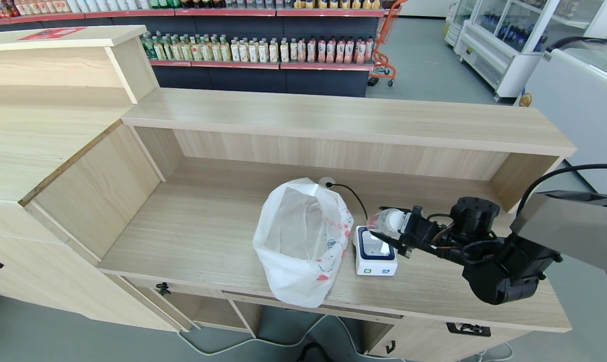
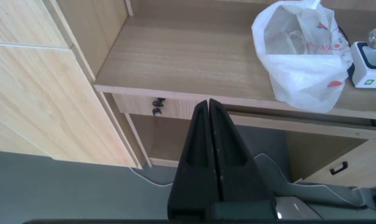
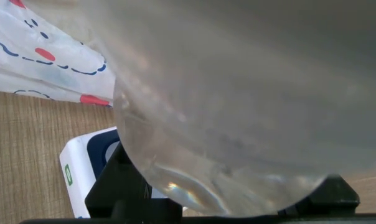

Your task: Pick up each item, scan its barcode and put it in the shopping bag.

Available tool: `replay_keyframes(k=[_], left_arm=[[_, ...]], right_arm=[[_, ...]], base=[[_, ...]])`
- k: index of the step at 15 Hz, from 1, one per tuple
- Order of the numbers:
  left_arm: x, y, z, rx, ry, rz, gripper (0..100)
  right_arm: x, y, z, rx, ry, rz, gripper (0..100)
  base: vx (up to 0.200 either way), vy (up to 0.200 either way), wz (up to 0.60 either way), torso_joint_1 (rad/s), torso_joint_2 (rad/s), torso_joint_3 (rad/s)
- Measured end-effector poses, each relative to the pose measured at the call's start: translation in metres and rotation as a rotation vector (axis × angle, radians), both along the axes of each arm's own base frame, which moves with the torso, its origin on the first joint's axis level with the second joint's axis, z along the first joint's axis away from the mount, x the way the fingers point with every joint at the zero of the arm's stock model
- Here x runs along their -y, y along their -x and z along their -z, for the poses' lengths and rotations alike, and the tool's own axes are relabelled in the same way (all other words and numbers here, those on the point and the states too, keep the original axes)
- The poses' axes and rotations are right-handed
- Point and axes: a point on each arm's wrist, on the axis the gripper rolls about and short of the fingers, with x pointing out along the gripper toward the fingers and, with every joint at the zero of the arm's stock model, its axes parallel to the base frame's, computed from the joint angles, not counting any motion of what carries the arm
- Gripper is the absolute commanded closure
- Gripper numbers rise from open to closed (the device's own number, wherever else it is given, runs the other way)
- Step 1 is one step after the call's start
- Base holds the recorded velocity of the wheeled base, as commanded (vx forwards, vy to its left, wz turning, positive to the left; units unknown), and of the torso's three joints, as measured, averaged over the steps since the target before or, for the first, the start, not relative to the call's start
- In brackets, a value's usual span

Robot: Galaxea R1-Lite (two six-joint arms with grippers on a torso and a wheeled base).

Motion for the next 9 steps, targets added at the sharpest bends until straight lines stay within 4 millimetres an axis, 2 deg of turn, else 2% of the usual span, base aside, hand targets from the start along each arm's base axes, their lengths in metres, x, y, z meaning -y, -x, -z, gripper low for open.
replay_keyframes(k=[3, 5, 7, 9], left_arm=[[0.000, 0.000, 0.000, 0.000, 0.000, 0.000, 100], [0.000, 0.000, 0.000, 0.000, 0.000, 0.000, 100], [0.000, 0.000, 0.000, 0.000, 0.000, 0.000, 100], [0.000, 0.000, 0.000, 0.000, 0.000, 0.000, 100]], right_arm=[[-0.001, 0.001, -0.002, -0.005, -0.003, 0.001, 100], [-0.001, 0.002, -0.011, -0.035, -0.039, 0.008, 100], [0.000, 0.010, -0.038, -0.096, -0.130, 0.049, 100], [0.008, 0.026, -0.078, -0.188, -0.272, 0.159, 100]], base=[[0.000, 0.000, 0.00, 0.000, 0.00, 0.000], [0.000, 0.000, 0.00, 0.000, 0.00, 0.000], [0.000, 0.000, 0.00, 0.000, 0.00, 0.000], [0.000, 0.000, 0.00, 0.000, 0.00, 0.000]])
